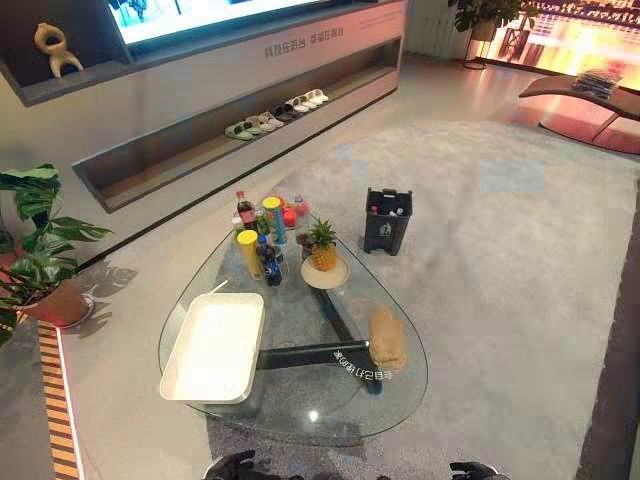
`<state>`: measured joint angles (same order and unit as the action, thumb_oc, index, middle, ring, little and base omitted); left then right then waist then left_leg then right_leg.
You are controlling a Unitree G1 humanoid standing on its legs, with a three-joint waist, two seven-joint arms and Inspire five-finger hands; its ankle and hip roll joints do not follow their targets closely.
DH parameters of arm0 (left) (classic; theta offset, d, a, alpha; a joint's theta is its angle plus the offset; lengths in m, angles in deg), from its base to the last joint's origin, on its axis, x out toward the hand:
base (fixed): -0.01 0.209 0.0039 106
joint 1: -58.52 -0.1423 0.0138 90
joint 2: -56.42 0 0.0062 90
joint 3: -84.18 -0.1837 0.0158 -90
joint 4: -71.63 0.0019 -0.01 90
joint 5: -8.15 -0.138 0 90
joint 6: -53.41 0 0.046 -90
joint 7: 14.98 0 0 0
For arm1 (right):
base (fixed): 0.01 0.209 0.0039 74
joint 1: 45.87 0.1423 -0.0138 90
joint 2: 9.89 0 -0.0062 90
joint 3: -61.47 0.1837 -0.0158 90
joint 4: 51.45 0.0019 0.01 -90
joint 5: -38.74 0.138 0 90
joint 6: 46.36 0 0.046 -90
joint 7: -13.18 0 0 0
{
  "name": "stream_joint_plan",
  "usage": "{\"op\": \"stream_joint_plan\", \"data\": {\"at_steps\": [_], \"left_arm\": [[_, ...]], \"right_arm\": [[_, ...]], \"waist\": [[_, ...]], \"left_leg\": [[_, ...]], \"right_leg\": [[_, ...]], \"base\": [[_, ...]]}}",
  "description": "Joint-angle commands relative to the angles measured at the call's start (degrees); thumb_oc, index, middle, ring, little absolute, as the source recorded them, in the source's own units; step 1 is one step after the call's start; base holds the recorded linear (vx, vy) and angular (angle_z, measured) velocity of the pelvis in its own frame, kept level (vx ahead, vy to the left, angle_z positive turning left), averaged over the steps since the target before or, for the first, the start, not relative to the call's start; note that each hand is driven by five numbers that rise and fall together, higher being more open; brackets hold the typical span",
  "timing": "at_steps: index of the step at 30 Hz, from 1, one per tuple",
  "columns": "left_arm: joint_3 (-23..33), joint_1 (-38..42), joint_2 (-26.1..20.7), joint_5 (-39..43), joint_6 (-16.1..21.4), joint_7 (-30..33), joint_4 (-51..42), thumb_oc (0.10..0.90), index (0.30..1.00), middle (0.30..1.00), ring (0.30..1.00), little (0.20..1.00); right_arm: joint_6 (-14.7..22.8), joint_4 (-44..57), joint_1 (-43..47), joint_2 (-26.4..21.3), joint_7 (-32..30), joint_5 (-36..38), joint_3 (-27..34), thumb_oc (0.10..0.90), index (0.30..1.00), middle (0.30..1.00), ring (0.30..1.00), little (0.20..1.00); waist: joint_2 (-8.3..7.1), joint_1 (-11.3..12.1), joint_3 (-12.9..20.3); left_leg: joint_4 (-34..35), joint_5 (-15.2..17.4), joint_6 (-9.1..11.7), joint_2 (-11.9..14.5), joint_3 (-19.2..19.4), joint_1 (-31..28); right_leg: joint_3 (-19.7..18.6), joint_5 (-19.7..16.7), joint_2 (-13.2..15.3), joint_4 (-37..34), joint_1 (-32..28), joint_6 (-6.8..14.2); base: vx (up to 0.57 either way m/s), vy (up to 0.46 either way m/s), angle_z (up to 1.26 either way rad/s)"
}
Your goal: Wipe the table with a cloth and put it in the basket.
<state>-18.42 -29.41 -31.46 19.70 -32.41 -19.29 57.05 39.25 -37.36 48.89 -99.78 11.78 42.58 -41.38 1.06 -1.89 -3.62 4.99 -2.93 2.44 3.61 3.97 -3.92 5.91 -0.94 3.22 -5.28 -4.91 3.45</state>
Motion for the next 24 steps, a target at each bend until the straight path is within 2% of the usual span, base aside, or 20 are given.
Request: {"op": "stream_joint_plan", "data": {"at_steps": [1, 5, 24], "left_arm": [[0.96, 4.98, -0.61, -3.25, 2.14, 0.47, 4.21, 0.800, 0.900, 0.900, 0.900, 0.900], [1.14, 5.24, -0.51, -2.10, 2.86, 0.29, 4.29, 0.800, 0.900, 0.900, 0.900, 0.900], [0.89, 4.95, -0.75, -1.83, 1.84, -0.15, 3.17, 0.800, 0.900, 0.900, 0.900, 0.900]], "right_arm": [[0.47, -1.94, 2.65, 0.35, -0.58, -1.36, -1.41, 0.800, 0.900, 0.900, 0.900, 0.900], [0.38, -2.03, 2.94, 0.36, -0.56, -1.21, -1.57, 0.800, 0.900, 0.900, 0.900, 0.900], [0.31, -2.10, 3.00, 0.09, -0.63, -1.32, -1.27, 0.800, 0.900, 0.900, 0.900, 0.900]], "waist": [[-1.65, 0.29, -1.19], [-1.66, 0.33, -1.25], [-1.36, 0.41, -1.24]], "left_leg": [[0.01, 4.50, 0.13, -1.73, 0.21, -0.89], [0.01, 4.52, 0.14, -1.71, 0.18, -0.89], [0.01, 4.53, 0.16, -1.71, 0.16, -0.86]], "right_leg": [[0.71, 1.77, 0.84, 1.68, 0.45, 1.87], [0.68, 1.81, 0.81, 1.74, 0.49, 1.83], [0.81, 1.97, 0.87, 1.82, 0.52, 1.85]], "base": [[0.06, -0.019, -0.58], [0.00, 0.000, 0.00], [0.00, 0.000, 0.00]]}}
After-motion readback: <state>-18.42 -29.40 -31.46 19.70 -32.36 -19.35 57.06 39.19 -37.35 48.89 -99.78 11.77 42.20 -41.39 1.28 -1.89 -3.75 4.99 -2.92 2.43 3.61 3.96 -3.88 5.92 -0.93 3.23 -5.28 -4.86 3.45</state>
